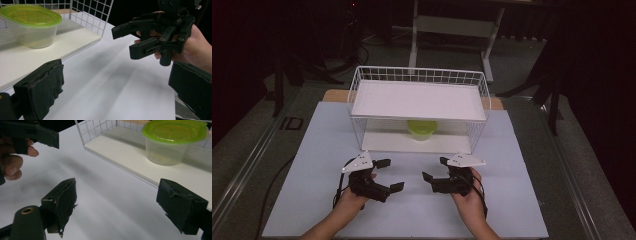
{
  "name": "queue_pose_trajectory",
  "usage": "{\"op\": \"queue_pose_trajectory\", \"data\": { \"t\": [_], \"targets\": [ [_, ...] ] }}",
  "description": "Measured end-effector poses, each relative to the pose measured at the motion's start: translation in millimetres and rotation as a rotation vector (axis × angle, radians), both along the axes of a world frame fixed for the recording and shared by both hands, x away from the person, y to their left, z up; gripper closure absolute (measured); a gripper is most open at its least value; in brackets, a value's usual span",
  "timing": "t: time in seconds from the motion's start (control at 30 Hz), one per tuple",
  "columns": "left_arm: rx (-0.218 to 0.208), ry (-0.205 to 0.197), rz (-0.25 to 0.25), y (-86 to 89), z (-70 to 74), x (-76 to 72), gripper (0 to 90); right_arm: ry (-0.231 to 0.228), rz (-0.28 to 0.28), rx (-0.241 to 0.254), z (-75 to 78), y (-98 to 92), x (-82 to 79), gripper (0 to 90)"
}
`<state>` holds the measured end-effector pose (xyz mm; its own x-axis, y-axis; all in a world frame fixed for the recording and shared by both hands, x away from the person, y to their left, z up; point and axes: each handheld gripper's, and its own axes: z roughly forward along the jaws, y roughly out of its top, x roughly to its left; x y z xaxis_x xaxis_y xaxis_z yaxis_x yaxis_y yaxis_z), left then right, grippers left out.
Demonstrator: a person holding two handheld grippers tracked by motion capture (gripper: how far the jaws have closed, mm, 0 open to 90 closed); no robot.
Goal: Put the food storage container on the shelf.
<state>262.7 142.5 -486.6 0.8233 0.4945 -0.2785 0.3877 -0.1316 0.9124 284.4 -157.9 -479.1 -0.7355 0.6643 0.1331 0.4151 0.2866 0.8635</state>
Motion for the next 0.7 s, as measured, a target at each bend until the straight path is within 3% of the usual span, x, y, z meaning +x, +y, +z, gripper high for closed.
{"op": "queue_pose_trajectory", "data": {
  "t": [0.43,0.7],
  "targets": [
    [0.037,0.008,0.001,23.9,-6.7,-20.1,0.8,0.002,0.027,-0.023,-1.3,-18.1,-16.2,16.4],
    [0.062,0.024,0.03,44.1,-12.6,-29.3,0.8,0.019,-0.009,-0.027,-2.6,-40.8,-23.6,16.4]
  ]
}}
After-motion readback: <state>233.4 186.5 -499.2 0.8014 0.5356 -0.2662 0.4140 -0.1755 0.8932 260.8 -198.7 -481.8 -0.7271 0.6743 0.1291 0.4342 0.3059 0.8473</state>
